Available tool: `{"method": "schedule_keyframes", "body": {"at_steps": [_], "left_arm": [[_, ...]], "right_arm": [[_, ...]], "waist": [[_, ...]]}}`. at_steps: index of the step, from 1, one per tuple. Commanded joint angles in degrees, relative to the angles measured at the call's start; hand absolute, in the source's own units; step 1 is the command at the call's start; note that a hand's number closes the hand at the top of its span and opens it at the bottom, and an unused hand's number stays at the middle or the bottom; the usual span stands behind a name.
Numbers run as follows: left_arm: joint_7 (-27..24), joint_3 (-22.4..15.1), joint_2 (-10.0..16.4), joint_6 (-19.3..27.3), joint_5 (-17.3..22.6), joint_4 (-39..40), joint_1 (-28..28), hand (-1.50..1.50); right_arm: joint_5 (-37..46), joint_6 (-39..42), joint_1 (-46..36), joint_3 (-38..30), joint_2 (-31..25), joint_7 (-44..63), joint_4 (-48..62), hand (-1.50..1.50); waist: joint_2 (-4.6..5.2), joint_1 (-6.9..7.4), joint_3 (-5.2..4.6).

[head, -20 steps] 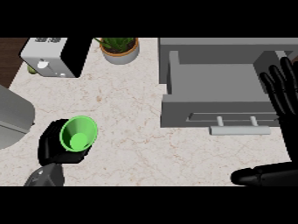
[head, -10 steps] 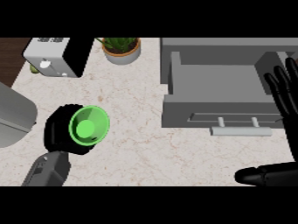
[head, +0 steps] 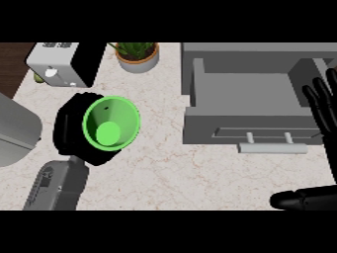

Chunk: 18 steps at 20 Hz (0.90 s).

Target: Pick up the cup, place it into the drawer and close the drawer

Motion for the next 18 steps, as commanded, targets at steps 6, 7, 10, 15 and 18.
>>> {"method": "schedule_keyframes", "body": {"at_steps": [6,7,10,15,18], "left_arm": [[16.0,-2.2,-0.6,9.4,-0.5,-10.7,-10.8,1.50],[12.1,-2.8,-2.6,12.0,-2.0,-4.7,-13.7,1.50],[16.8,-2.7,-2.6,16.0,-3.7,-3.9,-20.7,1.50],[23.2,-4.1,-2.2,19.6,-6.2,-5.4,-25.7,1.50],[19.7,-3.7,-2.6,20.8,-5.9,5.1,-32.9,1.50]], "right_arm": [[0.9,-0.6,-2.2,-0.1,-0.6,1.3,0.4,-1.50],[-0.9,1.6,1.0,-1.2,-1.1,-0.6,0.1,-1.50],[3.8,-2.6,-3.5,3.2,2.0,0.3,1.1,-1.50],[-2.0,1.3,-2.3,-2.0,-2.0,1.4,0.5,-1.50],[-1.3,2.1,2.9,-1.2,-0.5,-2.2,-0.6,-1.50]], "waist": [[0.11,-0.27,-0.04],[0.21,-0.67,-0.04],[0.23,-0.50,-0.04],[0.16,-0.56,-0.03],[0.31,-1.30,-0.02]]}}
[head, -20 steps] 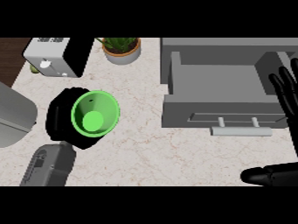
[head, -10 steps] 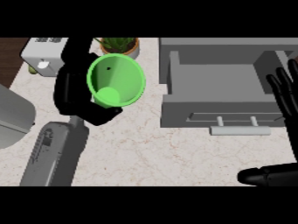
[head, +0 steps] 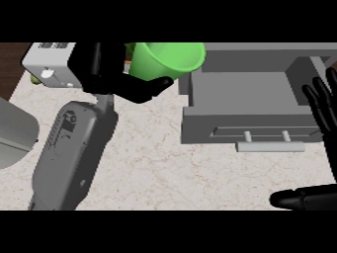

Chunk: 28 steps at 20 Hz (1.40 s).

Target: Pick up the cup, place it into the drawer and close the drawer

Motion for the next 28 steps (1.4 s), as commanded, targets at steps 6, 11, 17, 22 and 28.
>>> {"method": "schedule_keyframes", "body": {"at_steps": [6,11,17,22,28], "left_arm": [[-1.7,-4.7,-0.4,8.4,1.5,16.1,-14.4,1.50],[-1.5,-2.9,-0.4,7.0,1.3,23.4,-19.1,1.50],[-3.1,-5.3,-0.4,10.4,4.9,30.3,-23.6,1.50],[-9.1,-12.2,-0.4,13.8,11.8,38.5,-25.7,1.50],[-8.8,-16.3,-0.4,12.9,15.9,46.5,-30.4,1.50]], "right_arm": [[2.0,0.6,0.2,0.8,0.4,-2.7,2.6,-1.50],[2.8,-1.8,-4.3,1.1,0.8,-0.3,3.3,-1.50],[0.0,-0.5,-2.6,-1.2,-0.4,-0.2,1.2,-1.50],[-1.2,1.7,-1.9,-1.7,-1.3,-1.6,3.4,-1.50],[0.4,-0.2,-4.1,0.4,-0.3,0.8,2.7,-1.50]], "waist": [[0.24,-0.83,0.02],[0.26,-0.45,0.00],[0.20,-0.78,0.01],[0.47,-2.14,0.03],[0.62,-2.77,0.02]]}}
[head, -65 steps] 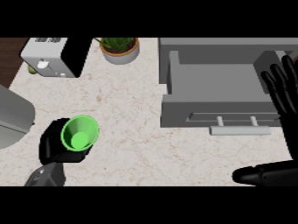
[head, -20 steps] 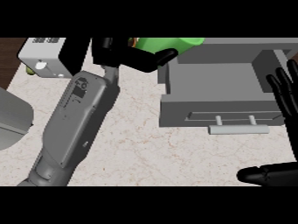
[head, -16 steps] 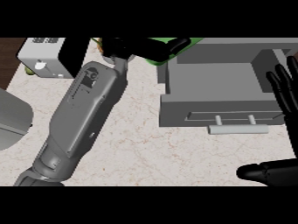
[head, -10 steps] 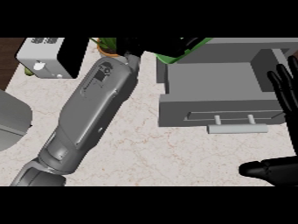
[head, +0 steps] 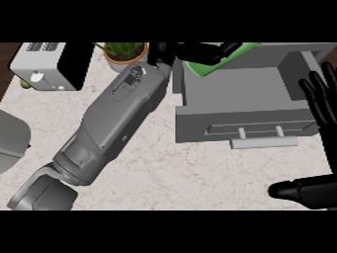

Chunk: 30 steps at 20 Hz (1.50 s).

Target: Pick up the cup, place it into the drawer and close the drawer

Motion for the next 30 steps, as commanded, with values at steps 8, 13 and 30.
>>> {"method": "schedule_keyframes", "body": {"at_steps": [8,13,30], "left_arm": [[-2.4,-11.1,0.0,3.1,7.4,8.6,-3.7,1.50],[0.9,-17.2,0.0,5.8,6.9,11.2,-6.0,1.50],[-8.6,-16.5,0.0,3.6,19.1,4.5,-4.6,-1.50]], "right_arm": [[-0.9,2.6,3.0,0.8,-0.4,-1.8,-1.0,-1.50],[-0.6,0.0,-2.6,1.9,0.5,1.9,-0.2,-1.50],[-7.6,3.9,-1.3,0.4,0.2,0.7,1.2,-1.50]], "waist": [[0.29,-2.02,0.05],[0.57,-3.06,0.06],[0.29,-1.54,0.00]]}}
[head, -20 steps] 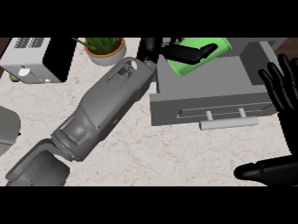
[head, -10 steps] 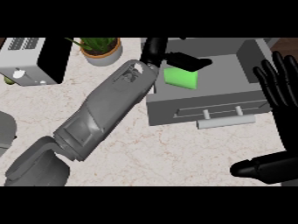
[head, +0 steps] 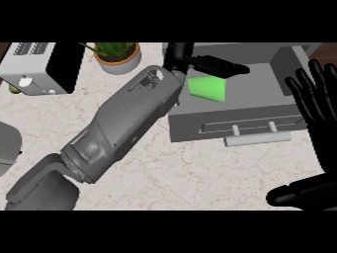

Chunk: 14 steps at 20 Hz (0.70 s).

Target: Pick up the cup, place it into the drawer and close the drawer

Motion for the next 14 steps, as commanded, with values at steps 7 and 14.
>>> {"method": "schedule_keyframes", "body": {"at_steps": [7,14], "left_arm": [[-0.5,5.3,1.4,-3.0,3.8,-8.4,4.8,-1.50],[1.6,8.3,8.7,-1.9,5.2,-19.6,12.5,-1.50]], "right_arm": [[-6.3,5.0,1.3,-5.0,-5.9,2.5,-1.6,1.50],[1.1,9.2,3.6,-2.9,-11.9,4.4,-6.7,1.50]], "waist": [[-1.44,5.49,-0.07],[-1.81,6.64,-0.12]]}}
